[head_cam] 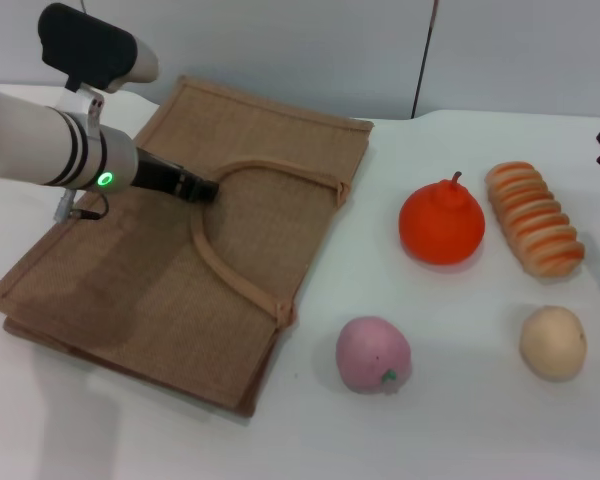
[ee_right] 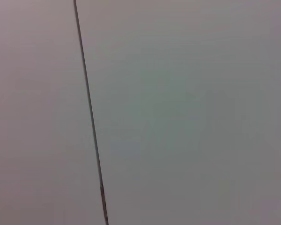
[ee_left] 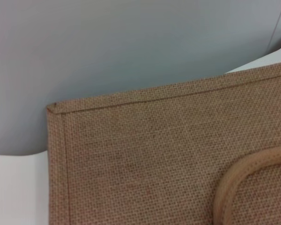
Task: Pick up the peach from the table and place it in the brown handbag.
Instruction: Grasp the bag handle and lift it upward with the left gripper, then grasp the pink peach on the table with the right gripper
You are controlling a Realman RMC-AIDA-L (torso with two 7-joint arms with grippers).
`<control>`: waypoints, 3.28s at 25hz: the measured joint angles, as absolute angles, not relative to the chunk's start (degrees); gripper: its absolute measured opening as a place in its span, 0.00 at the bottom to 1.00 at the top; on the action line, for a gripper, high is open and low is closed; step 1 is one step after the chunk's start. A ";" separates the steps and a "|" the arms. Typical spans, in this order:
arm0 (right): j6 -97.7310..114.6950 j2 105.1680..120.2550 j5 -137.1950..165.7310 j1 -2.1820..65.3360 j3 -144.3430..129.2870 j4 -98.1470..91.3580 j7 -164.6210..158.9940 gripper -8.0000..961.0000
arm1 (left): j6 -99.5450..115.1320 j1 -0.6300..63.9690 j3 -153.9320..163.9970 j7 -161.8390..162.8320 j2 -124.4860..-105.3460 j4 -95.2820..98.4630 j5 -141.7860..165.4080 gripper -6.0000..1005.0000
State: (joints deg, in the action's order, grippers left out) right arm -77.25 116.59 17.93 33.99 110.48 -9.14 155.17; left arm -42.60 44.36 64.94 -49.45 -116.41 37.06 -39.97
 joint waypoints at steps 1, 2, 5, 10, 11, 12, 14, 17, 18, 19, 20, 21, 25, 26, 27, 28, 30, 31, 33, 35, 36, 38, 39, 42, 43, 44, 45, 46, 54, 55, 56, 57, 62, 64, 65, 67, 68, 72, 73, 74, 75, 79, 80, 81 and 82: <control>-77.25 116.61 17.93 34.01 110.48 -9.14 155.16 0.85 | -41.78 44.74 64.94 -50.22 -116.41 36.06 -40.26 0.60; -77.25 116.61 17.93 34.01 110.48 -9.14 155.16 0.85 | -41.78 44.74 64.94 -50.22 -116.41 36.06 -40.26 0.60; -77.25 116.63 17.93 34.01 110.47 -9.14 155.15 0.85 | -40.89 45.24 64.97 -52.85 -116.46 34.43 -42.35 0.60; -77.25 116.63 17.93 34.04 110.47 -9.14 155.13 0.85 | -40.65 45.44 65.03 -55.49 -116.46 33.60 -44.78 0.60; -77.25 116.63 17.93 34.06 110.48 -9.14 155.12 0.85 | -40.61 45.59 65.03 -56.01 -116.45 33.24 -45.18 0.60; -77.25 116.63 17.93 34.08 110.48 -9.14 155.12 0.85 | -40.57 45.73 65.03 -56.46 -116.45 32.88 -45.53 0.60; -77.25 116.63 17.93 34.12 110.48 -9.14 155.12 0.85 | -40.33 46.14 65.04 -56.95 -116.42 31.90 -46.00 0.60; -77.28 116.63 17.93 34.12 110.48 -9.14 155.12 0.85 | -39.60 46.51 65.04 -57.37 -116.39 30.84 -46.05 0.60; -77.28 116.63 17.93 34.12 110.48 -9.14 155.12 0.85 | -39.60 46.51 65.04 -57.37 -116.39 30.84 -46.05 0.60; -77.30 116.63 17.93 34.12 110.48 -9.14 155.12 0.85 | -39.45 46.62 65.03 -57.51 -116.36 30.49 -46.05 0.60; -77.30 116.63 17.93 34.11 110.48 -9.14 155.12 0.85 | -39.29 46.75 65.03 -57.61 -116.32 30.16 -46.05 0.60; -77.30 116.63 17.93 34.11 110.48 -9.14 155.12 0.85 | -39.18 46.84 65.03 -57.63 -116.30 29.95 -46.06 0.60; -77.30 116.63 17.93 34.10 110.48 -9.14 155.12 0.85 | -39.05 46.93 65.04 -57.65 -116.27 29.73 -46.03 0.59; -77.30 116.63 17.93 34.10 110.48 -9.14 155.12 0.85 | -39.08 46.93 65.04 -57.64 -116.27 29.71 -46.01 0.59; -77.30 116.63 17.93 34.10 110.48 -9.14 155.12 0.85 | -39.13 46.92 65.04 -57.61 -116.27 29.70 -45.97 0.59; -77.30 116.63 17.93 34.10 110.48 -9.14 155.12 0.85 | -39.17 46.92 65.04 -57.59 -116.27 29.69 -45.93 0.58; -77.30 116.63 17.93 34.09 110.48 -9.14 155.12 0.85 | -39.32 46.92 65.04 -57.49 -116.27 29.68 -45.76 0.58; -77.29 116.63 17.93 34.07 110.48 -9.14 155.12 0.85 | -39.41 46.92 65.04 -57.47 -116.27 29.68 -45.68 0.58; -77.28 116.63 17.93 34.03 110.48 -9.14 155.12 0.85 | -39.61 46.91 65.04 -57.37 -116.24 29.63 -45.48 0.48; -77.27 116.63 17.93 34.00 110.47 -9.14 155.13 0.85 | -39.66 46.90 65.04 -57.30 -116.24 29.59 -45.42 0.39; -77.26 116.63 17.93 34.00 110.48 -9.14 155.12 0.85 | -39.68 46.89 65.04 -57.27 -116.23 29.58 -45.41 0.34; -77.25 116.63 17.93 34.00 110.48 -9.14 155.13 0.85 | -39.70 46.83 65.03 -57.23 -116.22 29.56 -45.50 0.28; -77.25 116.63 17.93 34.00 110.48 -9.14 155.12 0.85 | -39.71 46.80 64.97 -57.22 -116.22 29.55 -45.60 0.25; -77.25 116.63 17.93 33.96 110.48 -9.14 155.13 0.85 | -39.71 46.74 64.69 -57.13 -116.26 29.53 -46.00 0.18; -77.25 116.63 17.93 33.96 110.48 -9.14 155.13 0.85 | -39.72 46.67 64.65 -57.12 -116.27 29.59 -46.34 0.17; -77.25 116.63 17.93 33.96 110.48 -9.14 155.13 0.85 | -39.72 46.56 64.64 -57.12 -116.27 29.72 -46.79 0.16; -77.25 116.63 17.93 33.95 110.48 -9.14 155.12 0.85 | -39.74 46.40 64.66 -57.26 -116.28 29.93 -47.94 0.15; -77.25 116.63 17.93 33.95 110.47 -9.14 155.12 0.85 | -39.77 46.28 64.67 -57.47 -116.28 30.07 -49.23 0.14; -77.26 116.62 19.45 34.87 109.15 -9.18 155.13 0.85 | -40.71 42.60 64.39 -63.03 -115.89 33.60 -63.62 0.13; -77.26 116.64 20.01 35.00 108.77 -9.20 155.13 0.85 | -41.03 41.90 64.37 -64.02 -115.83 34.13 -65.49 0.13; -77.29 116.60 21.29 35.20 107.90 -9.19 155.13 0.85 | -41.46 40.96 64.35 -65.52 -115.66 34.51 -68.31 0.13; -77.44 116.46 23.48 35.44 106.59 -8.94 155.13 0.85 | -41.46 40.96 64.35 -65.52 -115.66 34.51 -68.31 0.13; -77.88 116.09 29.27 36.25 102.39 -7.62 155.10 0.85 | -46.50 37.56 60.03 -75.18 -114.91 34.32 -81.54 0.14; -77.90 115.86 32.17 36.98 99.69 -6.93 154.64 0.85 | -49.51 36.76 57.30 -78.60 -114.89 33.99 -84.70 0.14; -77.90 115.71 33.61 37.47 98.21 -6.66 154.09 0.85 | -51.50 36.28 55.30 -80.71 -114.88 33.60 -86.49 0.14; -77.90 115.44 35.96 38.49 95.45 -6.37 152.70 0.85 | -55.51 35.65 51.84 -84.52 -114.83 32.43 -89.34 0.14; -77.86 115.27 37.06 39.13 93.85 -6.31 151.73 0.85 | -56.95 35.54 50.32 -85.88 -114.77 31.66 -90.14 0.14; -77.78 114.32 40.42 41.74 87.64 -6.26 146.42 0.85 | -62.41 35.69 44.20 -89.99 -113.92 27.86 -91.68 0.14; -77.84 114.07 40.94 42.54 85.68 -6.25 144.65 0.85 | -63.41 35.76 43.21 -90.61 -113.75 27.18 -91.83 0.15; -77.88 113.86 41.25 43.23 84.06 -6.24 143.28 0.85 | -64.66 35.86 41.79 -91.46 -113.50 26.16 -92.04 0.15; -77.87 113.74 41.42 43.85 82.26 -6.24 142.01 0.85 | -65.87 35.89 40.83 -92.29 -113.33 25.43 -92.36 0.15; -77.82 113.62 41.50 45.88 76.20 -6.37 138.53 0.85 | -69.76 35.85 38.95 -94.69 -112.87 24.06 -93.78 0.15; -77.90 113.62 41.50 46.33 74.72 -6.37 137.79 0.85 | -70.47 35.74 38.85 -94.94 -112.77 23.93 -94.10 0.15; -77.93 113.63 41.51 46.74 73.35 -6.38 137.00 0.85 | -70.78 35.65 38.82 -95.02 -112.71 23.85 -94.31 0.15; -77.95 113.68 41.52 47.30 71.79 -6.39 135.90 0.85 | -70.78 35.65 38.82 -95.02 -112.71 23.85 -94.31 0.15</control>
